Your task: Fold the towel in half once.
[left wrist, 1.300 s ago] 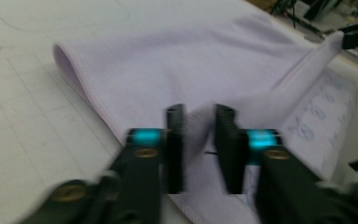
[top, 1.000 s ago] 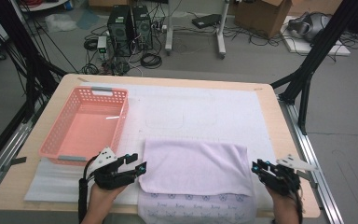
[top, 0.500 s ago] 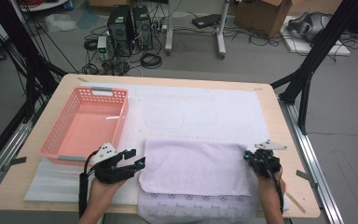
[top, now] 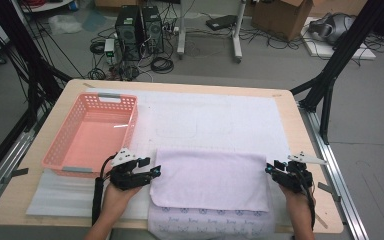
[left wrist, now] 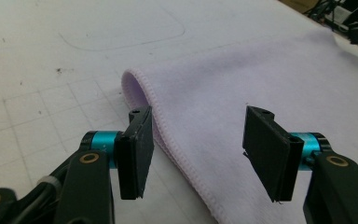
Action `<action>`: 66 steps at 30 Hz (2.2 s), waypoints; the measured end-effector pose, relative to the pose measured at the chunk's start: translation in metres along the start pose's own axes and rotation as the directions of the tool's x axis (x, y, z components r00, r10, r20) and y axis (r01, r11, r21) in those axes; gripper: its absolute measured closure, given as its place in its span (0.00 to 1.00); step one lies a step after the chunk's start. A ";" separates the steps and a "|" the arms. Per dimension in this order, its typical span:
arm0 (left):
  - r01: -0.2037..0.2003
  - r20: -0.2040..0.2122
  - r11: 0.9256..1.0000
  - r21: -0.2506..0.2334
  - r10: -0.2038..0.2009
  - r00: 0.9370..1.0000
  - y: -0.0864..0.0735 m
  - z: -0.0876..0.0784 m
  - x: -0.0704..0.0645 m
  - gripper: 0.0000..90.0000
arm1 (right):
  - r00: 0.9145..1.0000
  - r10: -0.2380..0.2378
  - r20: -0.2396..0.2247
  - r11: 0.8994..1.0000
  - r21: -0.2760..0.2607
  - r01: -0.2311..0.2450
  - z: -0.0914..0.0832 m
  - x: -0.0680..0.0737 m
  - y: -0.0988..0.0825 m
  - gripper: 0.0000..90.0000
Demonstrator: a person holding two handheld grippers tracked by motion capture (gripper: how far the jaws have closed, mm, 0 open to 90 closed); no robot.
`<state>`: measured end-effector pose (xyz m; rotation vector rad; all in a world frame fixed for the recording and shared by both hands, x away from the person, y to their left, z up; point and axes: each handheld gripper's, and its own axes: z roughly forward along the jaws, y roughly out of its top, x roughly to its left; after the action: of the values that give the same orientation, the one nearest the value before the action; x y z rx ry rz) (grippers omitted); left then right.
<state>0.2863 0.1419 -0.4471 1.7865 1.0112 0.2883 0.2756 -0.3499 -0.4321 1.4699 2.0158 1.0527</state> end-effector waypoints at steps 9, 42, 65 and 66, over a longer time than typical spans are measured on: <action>0.034 -0.041 0.992 0.121 -0.030 0.999 0.013 0.032 0.006 0.48 | 0.999 -0.023 -0.032 0.998 0.066 0.025 0.014 0.009 -0.002 0.58; 0.092 -0.122 0.994 0.064 -0.083 0.989 0.074 0.059 0.017 0.96 | 0.998 -0.049 -0.038 0.999 0.000 0.049 0.029 0.008 0.041 0.94; 0.079 -0.198 0.997 -0.017 -0.081 0.977 0.132 0.101 0.072 0.96 | 1.000 -0.001 0.005 1.000 -0.010 0.001 0.104 -0.017 0.118 0.94; 0.070 -0.196 0.997 -0.022 -0.073 0.978 0.132 0.102 0.072 0.96 | 1.000 0.007 0.009 1.000 -0.006 -0.007 0.107 -0.019 0.119 0.94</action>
<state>0.4585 0.1119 -0.3986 1.7286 1.2067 0.4336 0.4312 -0.3146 -0.4074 1.4768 2.0011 1.0525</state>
